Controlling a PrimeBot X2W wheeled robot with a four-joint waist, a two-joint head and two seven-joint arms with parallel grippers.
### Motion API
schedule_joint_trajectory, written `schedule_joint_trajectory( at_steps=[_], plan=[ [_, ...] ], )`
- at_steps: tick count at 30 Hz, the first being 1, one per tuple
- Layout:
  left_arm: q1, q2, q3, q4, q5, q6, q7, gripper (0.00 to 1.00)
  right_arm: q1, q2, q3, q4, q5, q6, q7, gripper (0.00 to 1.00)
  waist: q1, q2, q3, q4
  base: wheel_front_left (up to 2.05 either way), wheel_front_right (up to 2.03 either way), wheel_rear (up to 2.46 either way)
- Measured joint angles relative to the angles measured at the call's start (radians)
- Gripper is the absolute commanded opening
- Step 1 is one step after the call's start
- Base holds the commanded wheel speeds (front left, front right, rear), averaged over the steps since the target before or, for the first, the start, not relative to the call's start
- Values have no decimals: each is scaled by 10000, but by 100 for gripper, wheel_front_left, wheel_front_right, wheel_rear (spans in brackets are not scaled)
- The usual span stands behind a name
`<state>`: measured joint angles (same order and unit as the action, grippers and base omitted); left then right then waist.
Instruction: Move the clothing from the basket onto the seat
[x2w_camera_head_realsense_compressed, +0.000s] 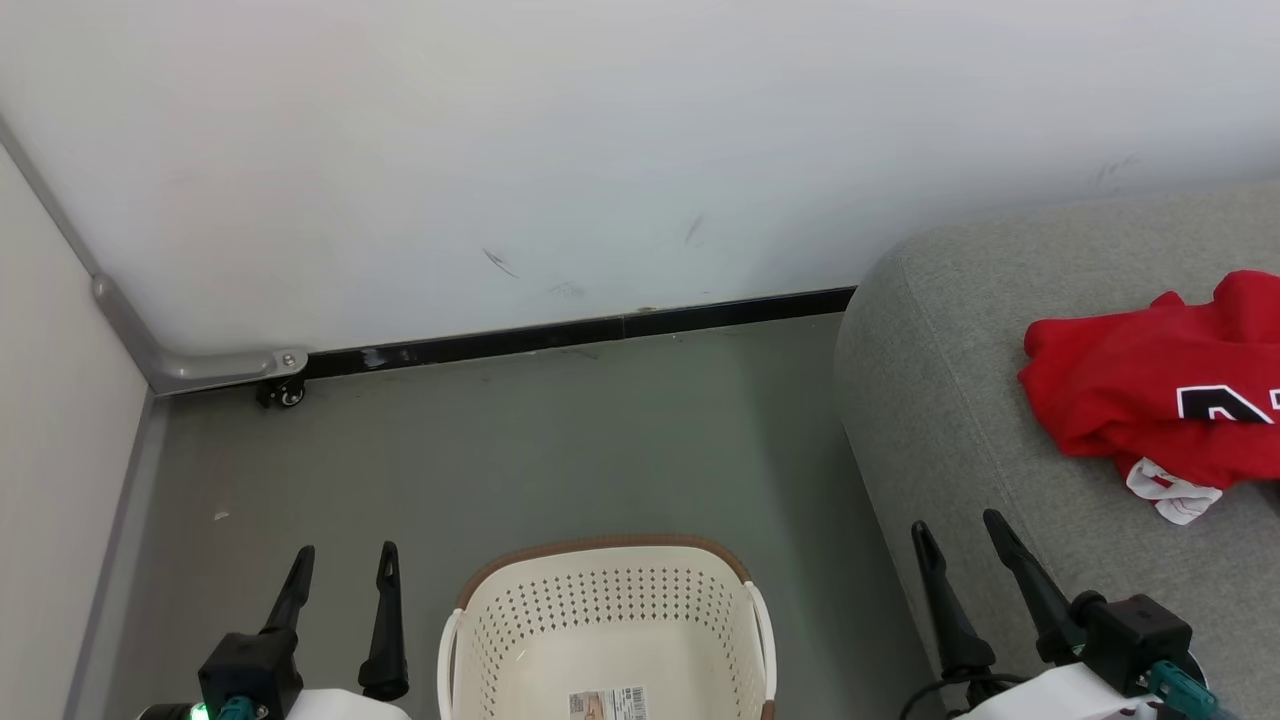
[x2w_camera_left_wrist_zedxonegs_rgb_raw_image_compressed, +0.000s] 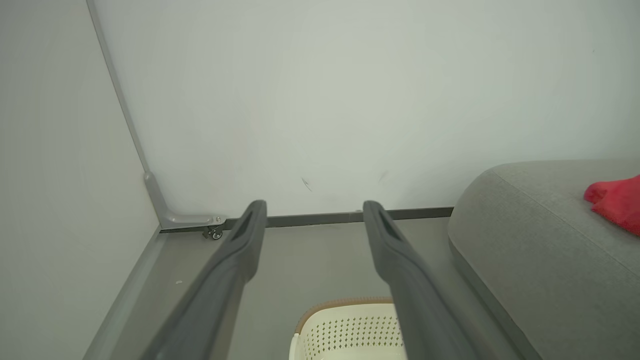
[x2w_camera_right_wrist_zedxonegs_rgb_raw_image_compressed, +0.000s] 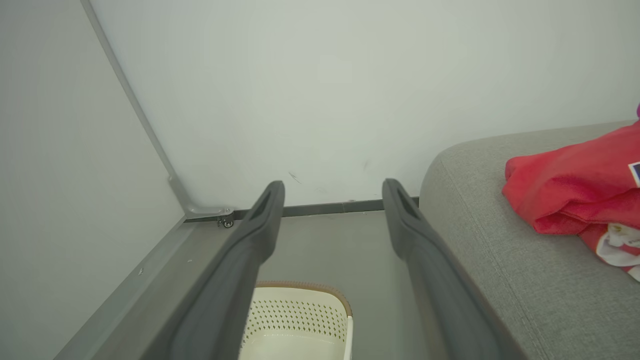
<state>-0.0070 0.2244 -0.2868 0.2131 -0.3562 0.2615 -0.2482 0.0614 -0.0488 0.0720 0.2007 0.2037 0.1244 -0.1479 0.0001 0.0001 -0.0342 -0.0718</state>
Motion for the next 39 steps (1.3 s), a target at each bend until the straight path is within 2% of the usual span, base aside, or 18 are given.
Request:
schedule_joint_trajectory(
  at_steps=[12, 13, 17, 24, 34, 39],
  plan=[
    [-177, 4, 15, 240, 0, 23, 0, 100, 0, 2, 2, -46, 0, 0, 77, 100, 0, 0, 20, 5, 0, 0, 0],
    [-159, -21, 6, 297, -2, 23, 10, 0, 3, 6, 8, 23, -2, -10, 77, 0, 0, 0, 21, 5, 0, 0, 0],
    [189, -230, -84, 637, -27, 10, 27, 0, 240, 12, 29, 380, 0, -13, 79, 0, 0, 0, 23, 6, 0, 0, 0],
    [231, -353, 171, 642, -658, -221, 232, 0, 397, 12, 174, 245, 602, -13, 73, 0, 0, 0, 36, 12, 0, 0, 0],
    [224, -481, 527, 637, -2188, -598, 621, 0, 405, 15, 136, 17, 2393, -13, 73, 0, 2, 0, 68, 80, 0, 0, 0],
    [219, -560, 713, 617, -2771, -771, 821, 0, 390, 15, -40, 19, 3191, -13, 173, 0, 18, 0, 79, 141, 0, 0, 0]
  ],
)
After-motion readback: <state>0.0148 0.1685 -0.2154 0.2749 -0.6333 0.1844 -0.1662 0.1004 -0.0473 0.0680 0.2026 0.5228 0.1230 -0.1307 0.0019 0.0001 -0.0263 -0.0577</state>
